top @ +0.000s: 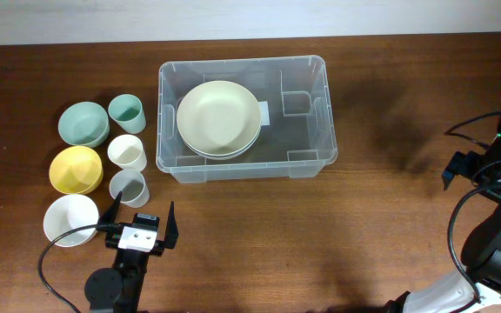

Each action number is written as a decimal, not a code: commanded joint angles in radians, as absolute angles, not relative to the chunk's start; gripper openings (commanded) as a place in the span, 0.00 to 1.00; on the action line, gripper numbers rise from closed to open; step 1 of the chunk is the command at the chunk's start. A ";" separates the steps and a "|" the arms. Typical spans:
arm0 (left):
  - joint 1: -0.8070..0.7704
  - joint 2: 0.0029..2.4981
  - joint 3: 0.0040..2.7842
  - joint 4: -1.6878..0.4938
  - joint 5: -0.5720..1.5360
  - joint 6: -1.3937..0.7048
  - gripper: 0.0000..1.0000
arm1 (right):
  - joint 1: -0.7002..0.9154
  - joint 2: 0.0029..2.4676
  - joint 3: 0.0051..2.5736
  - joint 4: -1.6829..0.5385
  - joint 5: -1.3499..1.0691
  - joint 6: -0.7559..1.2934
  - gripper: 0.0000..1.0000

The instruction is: Pack container

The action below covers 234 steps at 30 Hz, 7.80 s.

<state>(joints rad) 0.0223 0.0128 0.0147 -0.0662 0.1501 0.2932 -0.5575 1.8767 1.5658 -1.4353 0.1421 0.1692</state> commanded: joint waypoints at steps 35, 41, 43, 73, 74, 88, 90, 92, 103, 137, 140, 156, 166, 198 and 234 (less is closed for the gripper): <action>0.027 0.006 0.009 -0.067 0.158 0.301 1.00 | -0.628 1.858 1.589 -1.343 0.169 0.172 0.99; 0.026 0.006 0.009 -0.054 0.173 0.301 1.00 | -0.628 1.858 1.589 -1.343 0.169 0.172 0.99; 0.027 0.006 0.009 -0.043 0.183 0.301 1.00 | -0.628 1.858 1.589 -1.343 0.169 0.172 0.99; 0.218 1.085 1.252 -0.748 0.033 0.398 1.00 | -0.628 1.858 1.589 -1.341 0.169 0.172 0.99; 0.219 1.139 1.294 -0.780 0.081 0.398 1.00 | -0.628 1.858 1.589 -1.341 0.169 0.172 0.99; 0.442 1.449 1.380 -0.963 -0.062 -0.109 1.00 | -0.628 1.858 1.589 -1.341 0.170 0.172 0.99; 0.490 1.451 1.380 -0.991 -0.002 -0.146 1.00 | -0.628 1.858 1.589 -1.341 0.169 0.172 0.99; 0.517 1.451 1.380 -1.001 0.064 -0.146 1.00 | -0.628 1.858 1.589 -1.341 0.169 0.172 0.99; 0.532 1.459 1.327 -1.244 0.078 -0.145 1.00 | -0.628 1.858 1.589 -1.342 0.169 0.172 0.99; 0.533 1.590 1.079 -1.014 -0.023 -0.164 1.00 | -0.628 1.858 1.589 -1.341 0.169 0.172 0.99; 0.533 1.640 1.079 -0.996 -0.023 -0.164 1.00 | -0.628 1.858 1.589 -1.341 0.169 0.172 0.99; 0.533 1.670 1.146 -0.955 -0.023 -0.164 1.00 | -0.628 1.858 1.589 -1.341 0.170 0.172 0.99; 0.541 1.669 1.377 -1.175 -0.249 -0.221 1.00 | -0.628 1.858 1.589 -1.341 0.169 0.172 0.99; 0.665 1.670 1.058 -0.972 -0.066 -0.199 1.00 | -0.628 1.858 1.589 -1.341 0.169 0.172 0.98; 0.746 1.676 0.935 -0.838 -0.017 -0.234 0.74 | -0.628 1.858 1.589 -1.341 0.169 0.172 0.99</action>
